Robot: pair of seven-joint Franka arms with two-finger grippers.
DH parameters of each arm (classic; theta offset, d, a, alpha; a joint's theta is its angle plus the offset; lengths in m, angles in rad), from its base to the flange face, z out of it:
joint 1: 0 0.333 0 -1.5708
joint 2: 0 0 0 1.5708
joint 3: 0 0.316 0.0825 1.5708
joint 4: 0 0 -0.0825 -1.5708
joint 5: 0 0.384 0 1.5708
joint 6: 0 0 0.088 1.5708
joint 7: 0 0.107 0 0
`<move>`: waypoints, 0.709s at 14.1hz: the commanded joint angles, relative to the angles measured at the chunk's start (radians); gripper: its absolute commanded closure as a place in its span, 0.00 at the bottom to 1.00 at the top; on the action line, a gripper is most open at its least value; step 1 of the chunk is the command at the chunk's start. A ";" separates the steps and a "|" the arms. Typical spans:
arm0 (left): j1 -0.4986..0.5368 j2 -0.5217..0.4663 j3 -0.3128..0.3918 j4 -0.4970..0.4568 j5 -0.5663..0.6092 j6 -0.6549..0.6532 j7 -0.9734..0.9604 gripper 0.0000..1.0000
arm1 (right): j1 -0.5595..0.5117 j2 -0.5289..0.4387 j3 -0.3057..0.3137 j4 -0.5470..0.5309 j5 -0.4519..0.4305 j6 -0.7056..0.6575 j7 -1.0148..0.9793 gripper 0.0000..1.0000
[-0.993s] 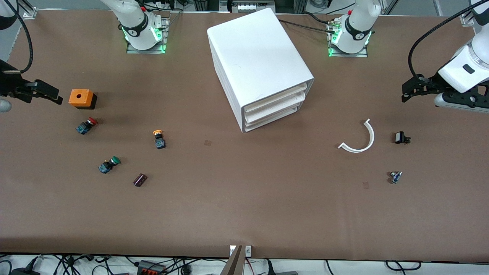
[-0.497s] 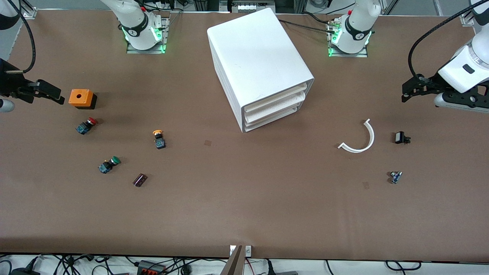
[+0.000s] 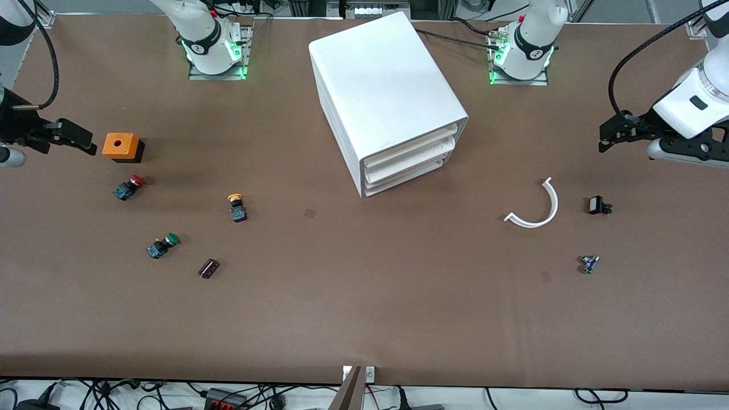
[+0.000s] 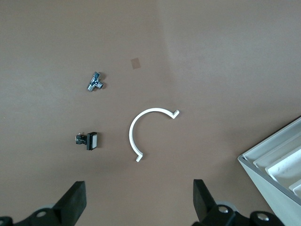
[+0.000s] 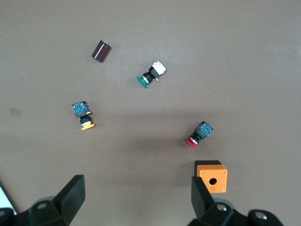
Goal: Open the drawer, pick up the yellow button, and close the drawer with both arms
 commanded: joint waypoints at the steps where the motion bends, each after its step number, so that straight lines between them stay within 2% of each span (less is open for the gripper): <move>1: 0.004 0.006 -0.003 0.022 -0.010 -0.020 0.018 0.00 | -0.001 -0.008 0.011 -0.006 -0.018 -0.013 -0.011 0.00; 10: 0.004 0.006 -0.003 0.022 -0.010 -0.020 0.018 0.00 | -0.003 -0.005 0.011 -0.011 -0.018 -0.003 -0.013 0.00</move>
